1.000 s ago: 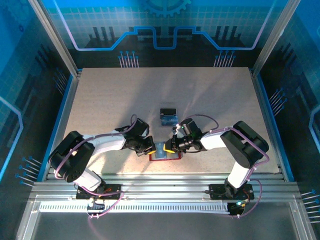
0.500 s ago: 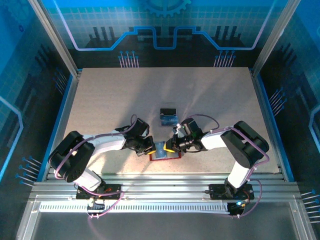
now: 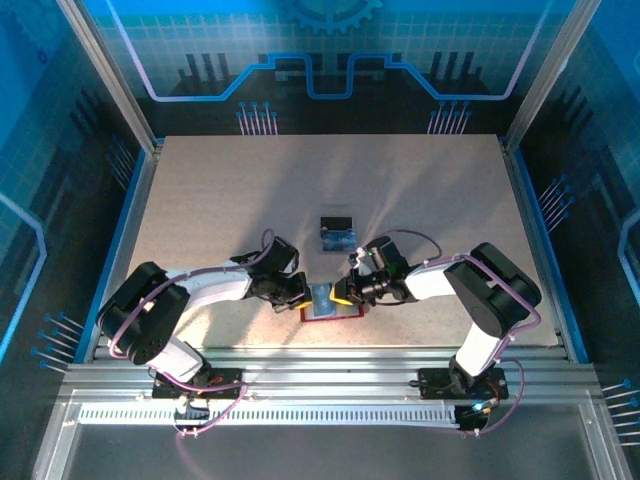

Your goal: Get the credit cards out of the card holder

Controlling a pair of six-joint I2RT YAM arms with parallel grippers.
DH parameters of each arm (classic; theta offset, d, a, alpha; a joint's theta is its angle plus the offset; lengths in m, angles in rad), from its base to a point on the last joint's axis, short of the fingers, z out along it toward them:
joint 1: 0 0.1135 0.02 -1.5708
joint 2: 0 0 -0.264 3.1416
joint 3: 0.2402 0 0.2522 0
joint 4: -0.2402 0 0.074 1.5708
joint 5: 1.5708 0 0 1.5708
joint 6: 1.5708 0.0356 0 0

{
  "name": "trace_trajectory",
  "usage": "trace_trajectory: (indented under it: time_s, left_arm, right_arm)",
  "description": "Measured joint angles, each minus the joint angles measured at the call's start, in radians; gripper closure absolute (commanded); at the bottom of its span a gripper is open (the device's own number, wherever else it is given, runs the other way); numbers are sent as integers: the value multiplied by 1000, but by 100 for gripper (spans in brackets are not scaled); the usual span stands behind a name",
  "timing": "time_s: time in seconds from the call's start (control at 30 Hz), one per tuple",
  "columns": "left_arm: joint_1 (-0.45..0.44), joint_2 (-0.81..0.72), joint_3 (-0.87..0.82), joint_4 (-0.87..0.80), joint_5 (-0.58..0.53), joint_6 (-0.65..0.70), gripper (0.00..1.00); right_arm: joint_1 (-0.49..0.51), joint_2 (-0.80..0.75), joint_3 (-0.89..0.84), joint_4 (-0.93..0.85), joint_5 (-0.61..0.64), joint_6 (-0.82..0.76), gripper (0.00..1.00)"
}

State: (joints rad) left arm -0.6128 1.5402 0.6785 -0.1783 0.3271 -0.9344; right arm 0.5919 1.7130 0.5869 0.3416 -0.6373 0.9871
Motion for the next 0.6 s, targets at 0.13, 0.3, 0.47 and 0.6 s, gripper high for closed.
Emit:
trace_trajectory:
  time_s: [0.13, 0.3, 0.47, 0.6]
  left_arm:
    - [0, 0, 0, -1, -1, 2, 95]
    - [0, 0, 0, -1, -1, 2, 95]
    - [0, -8, 0, -4, -3, -1, 95]
    - [0, -42, 2, -18, -11, -5, 95]
  right_arm:
    - [-5, -2, -2, 0, 0, 0, 90]
    - [-6, -3, -4, 0, 0, 0, 89]
    - [-6, -3, -4, 0, 0, 0, 89]
    - [-6, -3, -4, 0, 0, 0, 89]
